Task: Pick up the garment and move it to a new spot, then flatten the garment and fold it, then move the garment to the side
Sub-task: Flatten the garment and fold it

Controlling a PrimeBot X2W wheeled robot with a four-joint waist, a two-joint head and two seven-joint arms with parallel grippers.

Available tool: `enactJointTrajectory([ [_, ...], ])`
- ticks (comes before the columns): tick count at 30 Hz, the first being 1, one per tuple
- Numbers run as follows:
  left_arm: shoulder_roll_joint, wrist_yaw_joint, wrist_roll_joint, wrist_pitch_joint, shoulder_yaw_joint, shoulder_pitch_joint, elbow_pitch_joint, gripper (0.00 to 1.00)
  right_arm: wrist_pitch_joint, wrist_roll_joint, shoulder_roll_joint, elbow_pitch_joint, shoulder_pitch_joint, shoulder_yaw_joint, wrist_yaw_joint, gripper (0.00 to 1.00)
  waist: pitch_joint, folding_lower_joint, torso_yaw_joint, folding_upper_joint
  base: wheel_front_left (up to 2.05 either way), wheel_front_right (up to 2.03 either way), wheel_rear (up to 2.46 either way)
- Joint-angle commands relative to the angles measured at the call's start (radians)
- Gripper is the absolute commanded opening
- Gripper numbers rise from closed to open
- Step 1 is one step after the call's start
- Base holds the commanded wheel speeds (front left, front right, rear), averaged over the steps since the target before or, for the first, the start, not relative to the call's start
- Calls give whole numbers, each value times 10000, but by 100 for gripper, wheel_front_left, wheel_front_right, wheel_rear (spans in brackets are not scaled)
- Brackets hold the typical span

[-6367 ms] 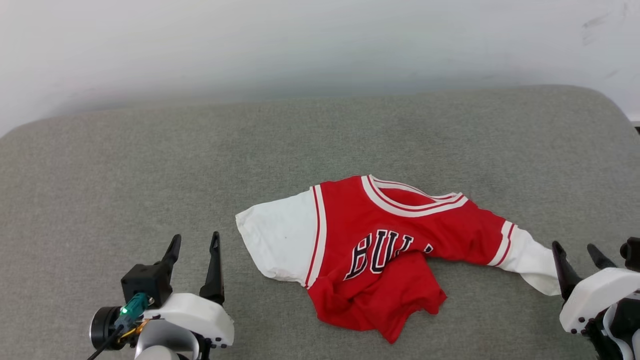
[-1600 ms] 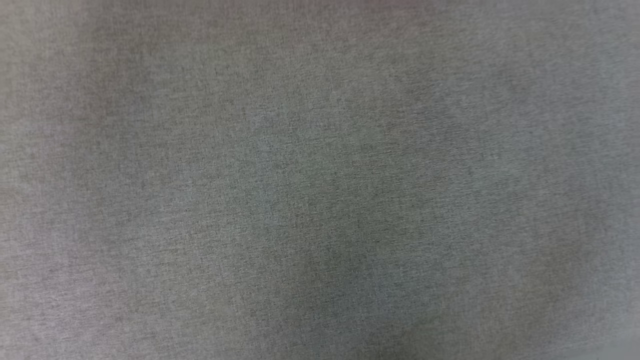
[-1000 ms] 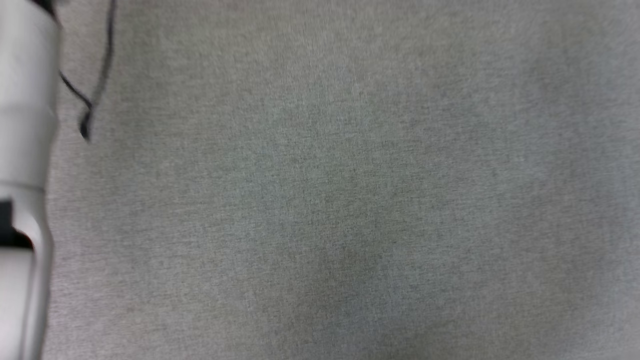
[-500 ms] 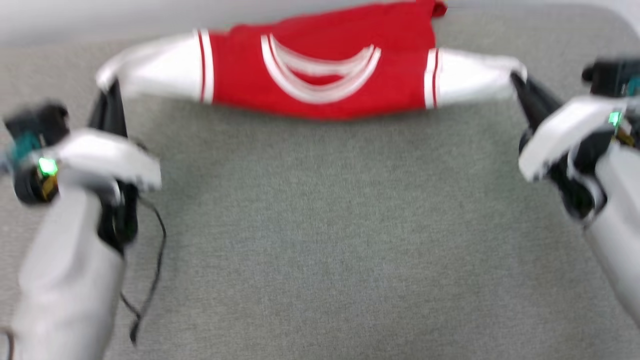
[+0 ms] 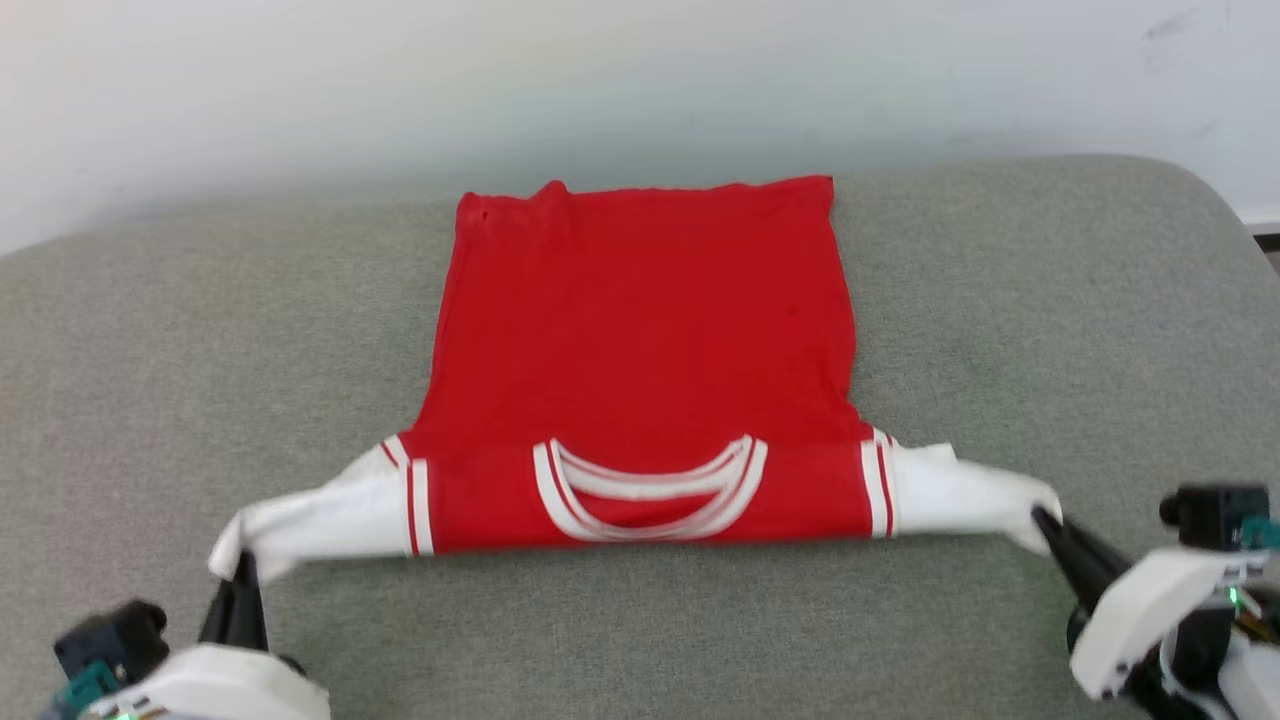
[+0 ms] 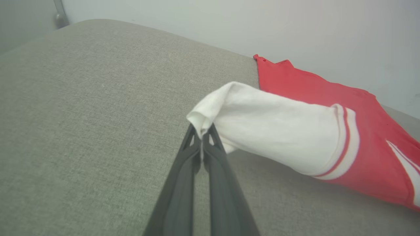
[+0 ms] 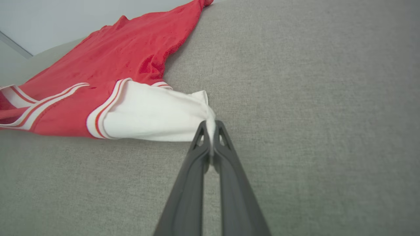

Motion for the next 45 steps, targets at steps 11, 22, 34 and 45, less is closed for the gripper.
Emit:
enactJointTrajectory([
  [11, -232, 332, -9, 65, -287, 1544, -377, 0, 1090, -2088, 1186, -1099, 3190, -2032, -10, 41, -450, 3, 341, 0, 0, 0, 0],
  [22, -316, 311, 783, -264, -852, 860, -960, 0, 1405, -3052, 1953, -2887, 2771, -3853, -7, 100, -181, 3, 944, 0, 0, 0, 0],
  [34, -347, 331, 1730, -235, -1556, -590, -2550, 0, 2815, -2552, 1208, -321, -2248, -5142, -7, 100, 2051, 3, 1962, 0, 0, 0, 0],
  [45, -561, 28, 2337, -232, -2207, -1964, -3134, 0, 5858, -2919, 305, 1969, -6903, -4738, -7, 100, 4221, 3, 2756, 0, 0, 0, 0],
])
